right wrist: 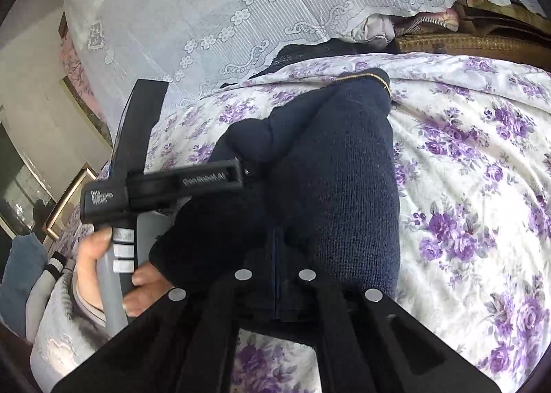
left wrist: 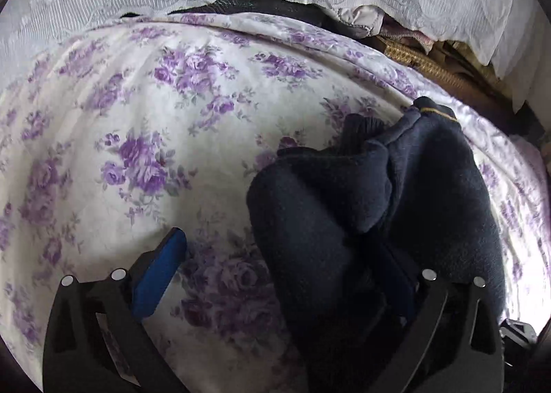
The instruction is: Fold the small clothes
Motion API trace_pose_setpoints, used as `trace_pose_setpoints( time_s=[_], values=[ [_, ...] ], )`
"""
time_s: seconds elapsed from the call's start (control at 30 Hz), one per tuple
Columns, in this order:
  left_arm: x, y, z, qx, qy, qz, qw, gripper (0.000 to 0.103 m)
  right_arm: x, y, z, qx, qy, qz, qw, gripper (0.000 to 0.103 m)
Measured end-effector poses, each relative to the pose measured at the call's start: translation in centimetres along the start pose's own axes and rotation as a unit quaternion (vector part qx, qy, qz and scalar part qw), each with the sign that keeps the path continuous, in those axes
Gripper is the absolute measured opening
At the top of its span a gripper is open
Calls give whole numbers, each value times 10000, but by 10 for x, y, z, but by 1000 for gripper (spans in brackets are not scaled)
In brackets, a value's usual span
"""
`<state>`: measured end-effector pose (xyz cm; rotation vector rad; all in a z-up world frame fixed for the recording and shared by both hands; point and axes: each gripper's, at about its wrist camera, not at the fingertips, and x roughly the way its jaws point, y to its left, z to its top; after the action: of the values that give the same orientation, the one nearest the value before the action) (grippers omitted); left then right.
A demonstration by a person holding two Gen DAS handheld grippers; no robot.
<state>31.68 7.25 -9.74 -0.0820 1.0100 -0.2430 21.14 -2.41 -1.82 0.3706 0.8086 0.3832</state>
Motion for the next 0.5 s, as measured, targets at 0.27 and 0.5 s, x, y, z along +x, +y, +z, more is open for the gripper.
trace_pose_setpoints(
  time_s=[0.27, 0.5],
  values=[
    [-74, -3, 8, -67, -683, -365, 9970, 98, -26, -5, 0, 263, -456, 16, 9986, 0],
    [-54, -49, -30, 1313, -160, -234, 9909, 98, -43, -28, 45, 854, -1017, -281, 9907, 5]
  ],
)
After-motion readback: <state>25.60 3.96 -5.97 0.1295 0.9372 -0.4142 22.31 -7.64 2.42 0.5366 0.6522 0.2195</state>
